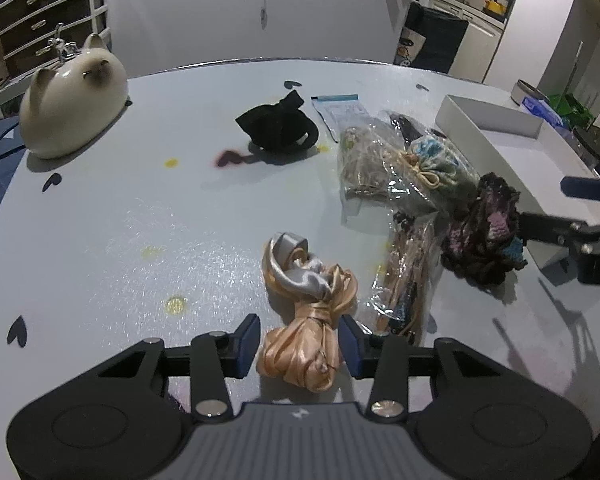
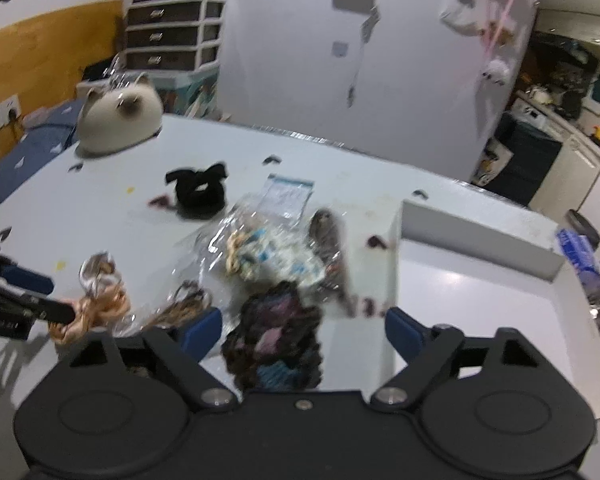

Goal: Organize soft objects
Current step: 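Grasp the peach satin scrunchie with the left gripper while the right grasps the crocheted scrunchie, then carry both scrunchies over the white tray with both grippers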

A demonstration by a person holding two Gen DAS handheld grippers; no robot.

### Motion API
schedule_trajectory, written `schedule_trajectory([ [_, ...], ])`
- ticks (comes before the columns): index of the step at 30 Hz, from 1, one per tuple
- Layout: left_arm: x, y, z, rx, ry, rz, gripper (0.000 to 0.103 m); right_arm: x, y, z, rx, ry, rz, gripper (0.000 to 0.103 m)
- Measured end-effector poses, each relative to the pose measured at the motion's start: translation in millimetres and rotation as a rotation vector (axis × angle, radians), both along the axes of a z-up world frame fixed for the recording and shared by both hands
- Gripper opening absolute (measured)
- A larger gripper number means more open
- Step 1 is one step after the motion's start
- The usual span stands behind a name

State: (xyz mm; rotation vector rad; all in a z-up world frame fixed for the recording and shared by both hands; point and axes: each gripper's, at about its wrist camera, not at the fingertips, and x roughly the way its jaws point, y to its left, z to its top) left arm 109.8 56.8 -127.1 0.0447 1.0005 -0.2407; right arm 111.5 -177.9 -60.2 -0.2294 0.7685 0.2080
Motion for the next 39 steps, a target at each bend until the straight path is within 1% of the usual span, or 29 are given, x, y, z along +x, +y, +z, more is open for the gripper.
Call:
schedule_trajectory([
  [4,11.6,-2.3,-4.3,0.000,0.020,-0.041,0.044,3.9,4.3,-8.5,-0.004,0.042,0.010,0.080],
  [8,16.5,-6.4,-10.3,-0.001,0.059,-0.083,0.044,9.8,7.4,-15.0,-0.018,0.074,0.019,0.078],
  [10,15.8,-7.7,-14.6,0.013,0.074,-0.092,0.044,12.4,8.7,-19.2,-0.022,0.090,0.025,0.073],
  [11,14.8,-7.9,-16.3,0.018,0.077,-0.091,0.044,13.9,9.6,-22.3,-0.027,0.102,0.027,0.071],
  [13,12.4,-7.0,-19.1,0.020,0.081,-0.083,0.044,17.0,11.9,-28.8,-0.050,0.126,0.034,0.064],
  [15,10.5,-5.8,-20.6,0.012,0.085,-0.077,0.044,18.8,14.4,-34.9,-0.070,0.144,0.045,0.061],
  [17,8.9,-4.9,-21.7,0.004,0.087,-0.069,0.042,20.4,16.4,-39.5,-0.086,0.157,0.056,0.061],
  [21,7.7,-1.8,-23.1,-0.020,0.092,-0.045,0.034,23.6,21.2,-48.5,-0.134,0.168,0.070,0.061],
  [25,5.3,1.1,-22.7,-0.046,0.092,-0.016,0.030,24.7,23.5,-55.4,-0.164,0.184,0.081,0.056],
  [26,4.9,1.5,-22.6,-0.050,0.092,-0.011,0.029,24.1,24.1,-56.5,-0.169,0.185,0.084,0.053],
  [27,4.0,1.7,-22.3,-0.053,0.092,-0.007,0.029,23.0,24.8,-56.8,-0.172,0.184,0.087,0.047],
  [28,3.5,2.0,-22.1,-0.056,0.093,-0.004,0.028,23.1,25.5,-56.9,-0.175,0.184,0.088,0.044],
  [31,2.0,3.1,-21.5,-0.062,0.093,0.003,0.027,21.3,25.2,-55.5,-0.174,0.181,0.086,0.038],
  [32,1.2,3.3,-21.2,-0.065,0.093,0.004,0.027,20.9,24.0,-54.4,-0.164,0.181,0.082,0.036],
  [34,-0.6,4.0,-20.7,-0.069,0.092,0.007,0.026,19.2,21.9,-51.8,-0.147,0.178,0.076,0.031],
  [38,-4.5,5.5,-19.8,-0.068,0.091,0.012,0.026,14.1,18.0,-44.1,-0.103,0.168,0.066,0.026],
  [39,-5.1,5.5,-19.8,-0.064,0.093,0.010,0.029,12.3,17.7,-42.1,-0.095,0.165,0.066,0.026],
])
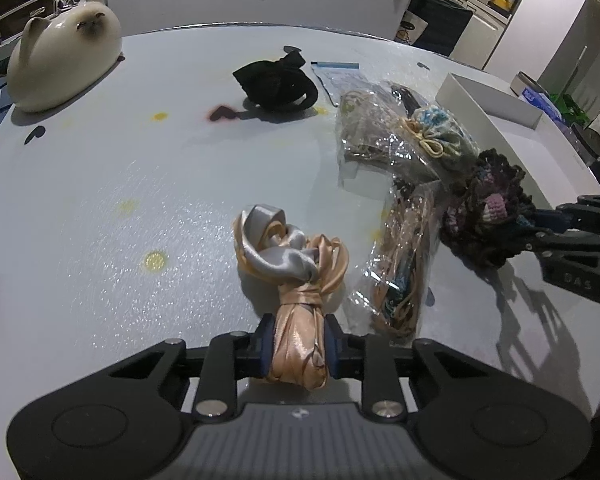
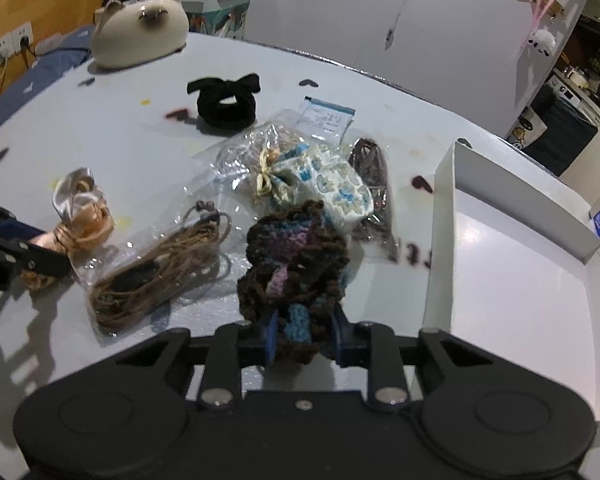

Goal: Organize soft objects
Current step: 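Carry both scrunchies over the white tray with both grippers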

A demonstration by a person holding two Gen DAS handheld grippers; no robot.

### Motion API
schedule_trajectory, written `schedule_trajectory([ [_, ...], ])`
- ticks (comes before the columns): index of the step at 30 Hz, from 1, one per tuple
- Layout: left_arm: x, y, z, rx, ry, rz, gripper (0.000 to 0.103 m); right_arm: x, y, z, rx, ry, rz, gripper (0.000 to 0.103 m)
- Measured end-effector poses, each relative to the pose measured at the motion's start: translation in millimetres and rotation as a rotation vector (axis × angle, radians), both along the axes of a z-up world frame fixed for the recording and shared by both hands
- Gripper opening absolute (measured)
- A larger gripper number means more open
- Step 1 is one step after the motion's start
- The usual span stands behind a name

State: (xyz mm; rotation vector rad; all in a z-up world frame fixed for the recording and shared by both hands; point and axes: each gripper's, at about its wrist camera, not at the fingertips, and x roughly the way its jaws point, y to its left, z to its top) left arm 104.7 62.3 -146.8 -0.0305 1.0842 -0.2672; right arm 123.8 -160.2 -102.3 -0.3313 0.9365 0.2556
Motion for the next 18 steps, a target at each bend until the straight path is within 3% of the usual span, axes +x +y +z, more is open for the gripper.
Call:
schedule_trajectory([
  [4,-3.1,3.6,4.7,0.007,-0.051,0.026,0.048,-6.4,-1.5,5.6,0.034,0.019,0.009,0.026],
  [7,0.7,3.6,11.1,0.005,-0.092,0.018,0.054,-12.2,-3.0,5.6,0.042,0.052,0.011,0.026],
  [15,25.1,-17.0,-1.8,0.056,-0.064,-0.034,0.054,-17.9,-7.8,3.7,0.059,0.076,-0.020,0.026],
  [18,23.2,-17.4,-5.3,0.054,-0.058,-0.036,0.041,-18.7,-7.5,3.9,0.056,0.076,-0.020,0.026],
])
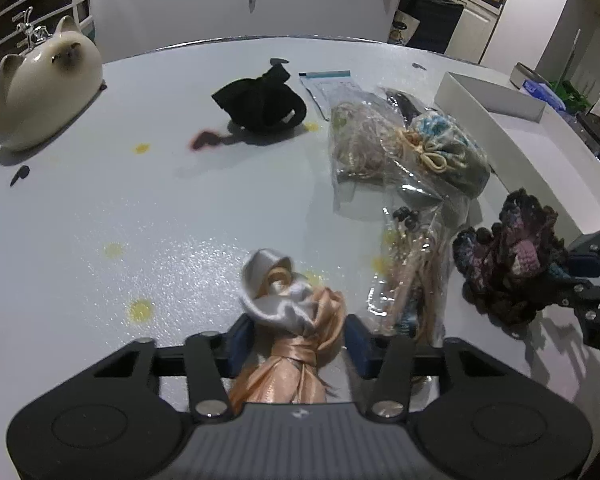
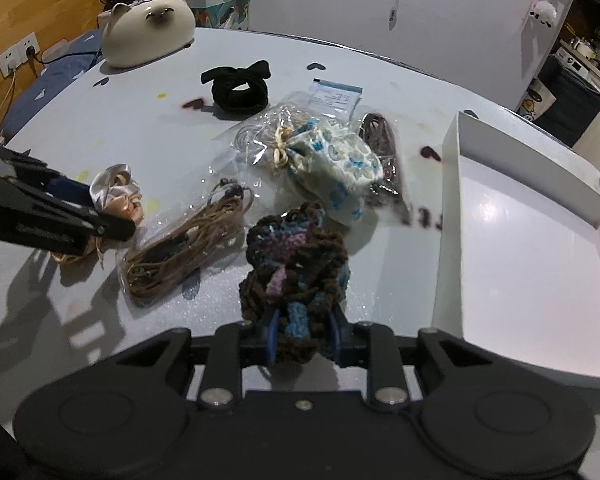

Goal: Organize soft objects
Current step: 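Carry both scrunchies over the white tray with both grippers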

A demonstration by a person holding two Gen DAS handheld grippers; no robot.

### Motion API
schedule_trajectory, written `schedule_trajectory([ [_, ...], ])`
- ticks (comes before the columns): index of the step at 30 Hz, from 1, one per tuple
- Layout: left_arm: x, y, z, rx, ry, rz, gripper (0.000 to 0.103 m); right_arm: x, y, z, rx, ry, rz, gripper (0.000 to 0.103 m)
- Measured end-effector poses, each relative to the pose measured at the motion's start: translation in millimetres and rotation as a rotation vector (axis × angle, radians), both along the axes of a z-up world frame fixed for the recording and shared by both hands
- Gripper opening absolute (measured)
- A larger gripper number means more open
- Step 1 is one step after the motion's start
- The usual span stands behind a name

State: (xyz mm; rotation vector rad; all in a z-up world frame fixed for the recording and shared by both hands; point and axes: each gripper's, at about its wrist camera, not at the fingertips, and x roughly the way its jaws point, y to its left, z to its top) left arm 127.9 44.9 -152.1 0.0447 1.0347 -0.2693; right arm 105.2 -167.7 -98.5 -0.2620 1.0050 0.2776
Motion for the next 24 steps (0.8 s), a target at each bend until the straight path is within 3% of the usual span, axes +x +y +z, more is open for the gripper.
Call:
schedule_trajectory([
  [2,-0.9,2.6,0.4,-0.017,0.006,0.006,0.031,-0.2,0.2,-0.2,-0.001,0.000,-0.001,0.027],
  [14,-26.1,19.1,31.4,-0.093,-0.054,0.094,0.028,-4.4,-0.9,5.0,0.014,-0.015,-0.008,0.026],
  [24,-50.3,16.0,86.1,-0.121,-0.173,0.162,0.028,-21.5,-17.2,41.9,0.096,-0.107,-0.050,0.026],
])
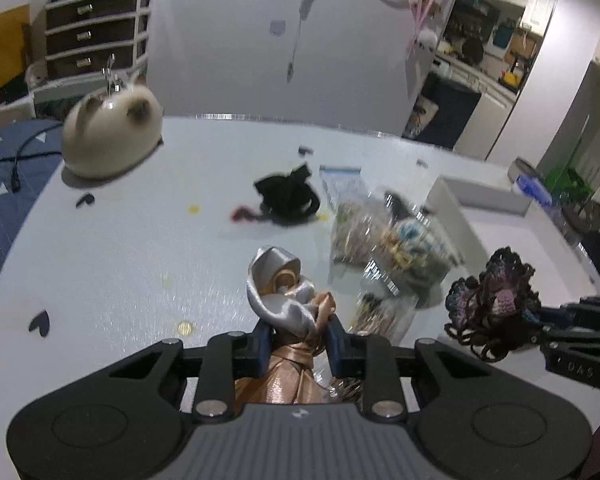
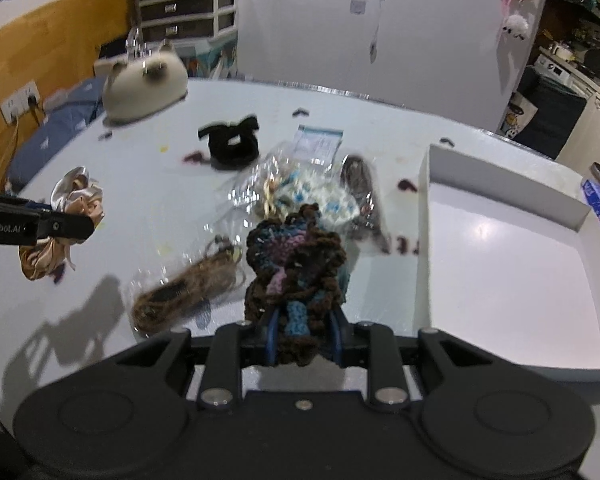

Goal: Organize soft objects
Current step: 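Carry both scrunchies over the white tray with both grippers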

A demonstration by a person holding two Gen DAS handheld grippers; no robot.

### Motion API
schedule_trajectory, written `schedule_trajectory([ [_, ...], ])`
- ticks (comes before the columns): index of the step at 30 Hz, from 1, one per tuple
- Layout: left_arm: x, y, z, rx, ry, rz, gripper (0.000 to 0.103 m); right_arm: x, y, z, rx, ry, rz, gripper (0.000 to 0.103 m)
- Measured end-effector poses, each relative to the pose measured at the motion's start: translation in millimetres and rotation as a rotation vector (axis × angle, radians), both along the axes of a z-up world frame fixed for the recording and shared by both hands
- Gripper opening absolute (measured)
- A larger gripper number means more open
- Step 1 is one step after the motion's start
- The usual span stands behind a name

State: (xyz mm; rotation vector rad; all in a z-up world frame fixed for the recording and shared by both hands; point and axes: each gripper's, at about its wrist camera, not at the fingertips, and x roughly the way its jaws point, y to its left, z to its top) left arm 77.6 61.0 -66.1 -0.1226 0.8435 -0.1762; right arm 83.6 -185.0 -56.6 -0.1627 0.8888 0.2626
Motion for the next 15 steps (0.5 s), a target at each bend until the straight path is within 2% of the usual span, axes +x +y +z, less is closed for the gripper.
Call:
schedule_trajectory([
  [9,-2.2,-34.7,43.0,-0.044,-0.076,0.059,0.028,-8.7,-24.8,37.6,0.056,-0.092,-0.011,0.027],
  [15,4.6,-76.4,50.5,-0.078,-0.079,0.080,0.029,-4.8,-62.6,56.5,0.092,-0.136,-0.033,0.027],
])
